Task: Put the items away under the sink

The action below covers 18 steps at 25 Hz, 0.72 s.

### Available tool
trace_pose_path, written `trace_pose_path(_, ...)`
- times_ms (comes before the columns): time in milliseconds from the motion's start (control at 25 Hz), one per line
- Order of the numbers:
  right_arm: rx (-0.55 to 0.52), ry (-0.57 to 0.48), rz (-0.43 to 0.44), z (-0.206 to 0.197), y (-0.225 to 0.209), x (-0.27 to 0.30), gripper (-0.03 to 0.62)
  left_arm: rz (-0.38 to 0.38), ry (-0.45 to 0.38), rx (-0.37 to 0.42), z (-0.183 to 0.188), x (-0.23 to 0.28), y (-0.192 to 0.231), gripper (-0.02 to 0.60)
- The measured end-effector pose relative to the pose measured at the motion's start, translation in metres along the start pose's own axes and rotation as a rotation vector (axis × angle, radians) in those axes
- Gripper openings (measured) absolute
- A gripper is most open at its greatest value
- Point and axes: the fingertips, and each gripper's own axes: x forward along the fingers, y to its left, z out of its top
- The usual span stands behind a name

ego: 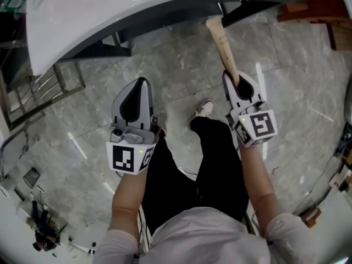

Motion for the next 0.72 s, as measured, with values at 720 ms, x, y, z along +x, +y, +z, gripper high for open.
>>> trace_pose_path(720, -0.028, -0.022, -0.02, -0.091, -0.022, 0.132, 0.071, -0.049, -0.043, 0.04, -0.121, 0.034, 0.062, 0.003)
